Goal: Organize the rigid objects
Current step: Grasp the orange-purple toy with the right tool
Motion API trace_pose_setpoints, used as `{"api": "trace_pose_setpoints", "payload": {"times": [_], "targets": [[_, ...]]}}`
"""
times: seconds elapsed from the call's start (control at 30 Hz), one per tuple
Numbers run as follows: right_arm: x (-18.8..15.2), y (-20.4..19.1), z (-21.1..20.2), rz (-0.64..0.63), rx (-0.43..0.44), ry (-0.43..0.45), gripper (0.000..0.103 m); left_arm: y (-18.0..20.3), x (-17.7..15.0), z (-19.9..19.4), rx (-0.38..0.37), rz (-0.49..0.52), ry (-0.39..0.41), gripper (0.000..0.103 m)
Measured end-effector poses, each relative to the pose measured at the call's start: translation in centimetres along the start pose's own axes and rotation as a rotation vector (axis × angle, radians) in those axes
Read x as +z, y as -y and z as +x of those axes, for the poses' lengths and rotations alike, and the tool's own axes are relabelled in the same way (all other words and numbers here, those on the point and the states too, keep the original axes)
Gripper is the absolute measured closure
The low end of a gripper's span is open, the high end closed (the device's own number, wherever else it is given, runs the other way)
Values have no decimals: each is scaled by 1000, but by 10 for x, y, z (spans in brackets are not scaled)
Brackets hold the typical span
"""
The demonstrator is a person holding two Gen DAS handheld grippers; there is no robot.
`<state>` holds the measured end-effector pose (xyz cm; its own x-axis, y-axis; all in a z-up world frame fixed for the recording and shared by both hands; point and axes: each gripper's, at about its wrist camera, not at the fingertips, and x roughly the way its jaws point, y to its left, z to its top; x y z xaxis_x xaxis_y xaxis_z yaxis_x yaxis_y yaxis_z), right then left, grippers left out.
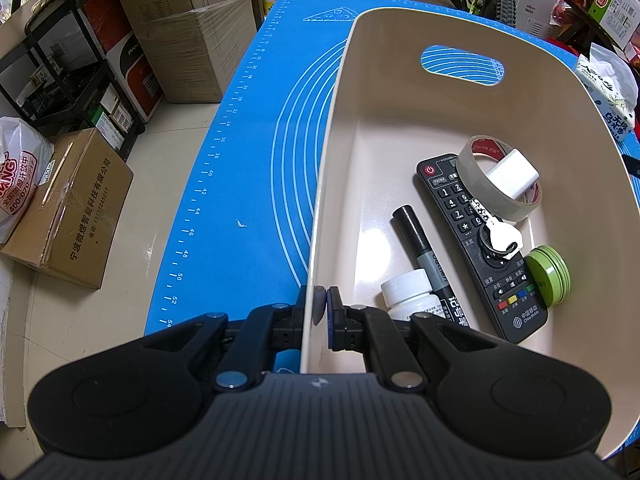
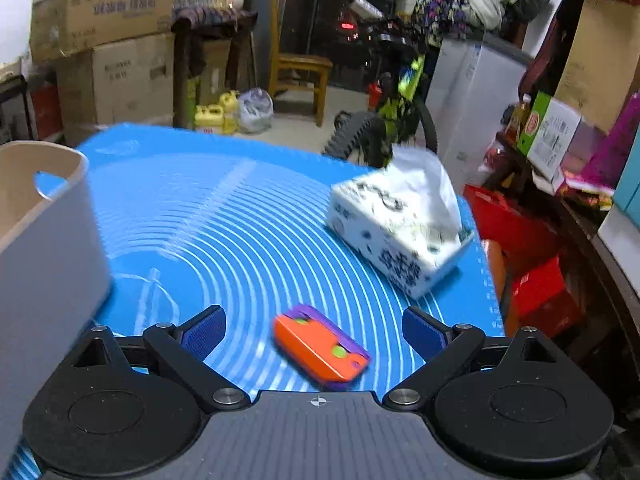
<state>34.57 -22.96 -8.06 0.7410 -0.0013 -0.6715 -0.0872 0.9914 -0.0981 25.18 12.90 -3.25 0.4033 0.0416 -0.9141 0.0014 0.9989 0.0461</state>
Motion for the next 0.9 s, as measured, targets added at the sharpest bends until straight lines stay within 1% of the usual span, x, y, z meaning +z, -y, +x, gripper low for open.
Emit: {"api": "trace_pose_setpoints", "payload": {"times": [0.07, 0.17, 0.4, 0.57, 0.6, 0.67, 0.77, 0.9], "targets": [[-1, 5, 9, 6, 16, -18, 8, 0, 0, 0, 1, 2, 0, 94], [-4, 4, 21, -39, 31, -45, 8, 0, 0, -1, 3, 2, 0, 94], [-6, -4, 46, -139, 66, -112, 18, -1, 0, -2, 7, 5, 0, 94], [0, 0, 53, -142, 84, -128, 18, -2, 0, -2, 7, 5, 0, 94], [0, 0, 53, -143, 97, -132, 20, -2, 0, -2, 8, 5, 0, 94], [0, 1, 51, -133, 124, -132, 29, -1, 0, -2, 9, 4, 0, 94], [-1, 4, 48, -113, 103, -127, 40, -1, 0, -2, 12, 5, 0, 94], [1, 8, 44, -109, 82, -158, 52, -1, 0, -3, 11, 4, 0, 94]]}}
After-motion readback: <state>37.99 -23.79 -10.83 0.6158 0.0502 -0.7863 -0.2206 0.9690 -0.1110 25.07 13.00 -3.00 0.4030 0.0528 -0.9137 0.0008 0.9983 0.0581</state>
